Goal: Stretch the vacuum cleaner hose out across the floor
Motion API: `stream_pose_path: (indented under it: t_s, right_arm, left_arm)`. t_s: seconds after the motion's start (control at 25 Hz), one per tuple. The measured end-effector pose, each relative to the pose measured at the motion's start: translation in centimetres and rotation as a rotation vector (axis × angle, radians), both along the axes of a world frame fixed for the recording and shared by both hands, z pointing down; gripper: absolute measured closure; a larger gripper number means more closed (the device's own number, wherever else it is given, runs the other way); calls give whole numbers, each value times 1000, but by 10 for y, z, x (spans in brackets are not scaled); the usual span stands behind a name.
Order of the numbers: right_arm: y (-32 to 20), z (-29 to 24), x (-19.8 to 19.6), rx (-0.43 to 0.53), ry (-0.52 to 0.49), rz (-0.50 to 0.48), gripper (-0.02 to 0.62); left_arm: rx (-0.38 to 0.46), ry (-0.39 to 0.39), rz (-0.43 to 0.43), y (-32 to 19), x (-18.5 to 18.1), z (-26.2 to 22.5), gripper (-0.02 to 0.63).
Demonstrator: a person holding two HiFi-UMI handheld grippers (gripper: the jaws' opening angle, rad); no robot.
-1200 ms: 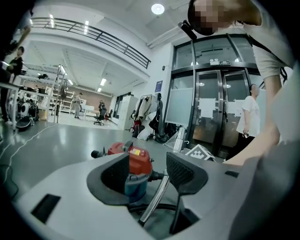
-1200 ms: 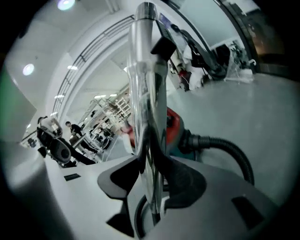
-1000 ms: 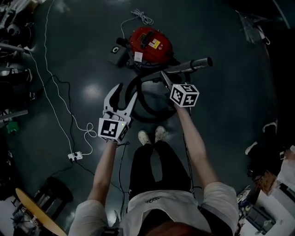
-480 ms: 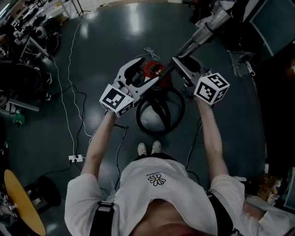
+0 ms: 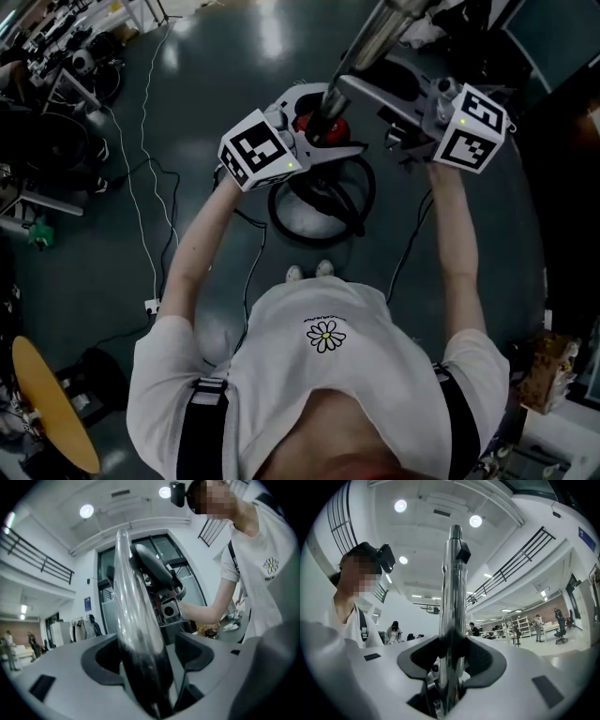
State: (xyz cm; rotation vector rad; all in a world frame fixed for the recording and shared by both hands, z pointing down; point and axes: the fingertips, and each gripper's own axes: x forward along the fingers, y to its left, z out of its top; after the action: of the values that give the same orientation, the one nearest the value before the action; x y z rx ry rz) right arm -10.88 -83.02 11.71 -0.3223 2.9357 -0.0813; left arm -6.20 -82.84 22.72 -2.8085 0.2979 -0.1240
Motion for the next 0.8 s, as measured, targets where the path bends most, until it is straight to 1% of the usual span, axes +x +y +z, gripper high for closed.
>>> stream_pose_path:
  t_s: [0.04, 0.08, 0.12, 0.16, 0.24, 0.32, 0.36, 0.44, 0.52, 0.56, 0.6, 0.64, 0.72, 0.76, 0.8]
  right_arm:
    - [6, 5, -5, 6, 20, -6, 410]
    - [11, 11, -9, 16, 48, -5, 410]
    - [15, 18, -14, 26, 82, 3, 410]
    - [18, 26, -20, 35, 119, 15, 408]
    - [22, 42, -29, 34, 189, 43, 408]
    - [24, 53, -33, -2, 211, 82, 408]
    - [22, 54, -31, -28, 185, 118, 408]
    - [16, 48, -9, -99, 61, 223, 408]
    - [18, 46, 27, -200, -96, 315, 408]
    - [26, 52, 45, -254, -159, 337, 408]
    - [38, 64, 58, -302, -194, 345, 408]
    - [52, 81, 67, -346, -200, 347, 408]
    - [85, 131, 81, -448, -179, 364, 408]
    - [104, 164, 88, -520, -182, 379, 408]
    - [125, 198, 95, -608, -209, 395, 408]
  left_arm:
    - [-68, 2, 14, 7, 0, 5, 334]
    - [-139, 24, 12, 10, -2, 10, 463]
    - [-200, 50, 0, 12, -5, 15, 498]
    - [-243, 68, -19, 14, -9, 21, 508]
    - [-284, 78, -80, 17, -19, 35, 511]
    - [-314, 82, -157, 20, -27, 49, 511]
    - [-333, 88, -205, 18, -33, 56, 511]
    - [-397, 116, -322, 12, -54, 73, 511]
    - [-491, 178, -434, 12, -83, 90, 511]
    - [-537, 221, -471, 17, -97, 96, 511]
    - [-573, 266, -498, 26, -107, 99, 511]
    - [-598, 308, -523, 36, -115, 100, 511]
    - [-623, 378, -580, 60, -122, 101, 511]
    - [-635, 406, -610, 73, -124, 104, 512]
    - [-651, 430, -636, 88, -124, 108, 514]
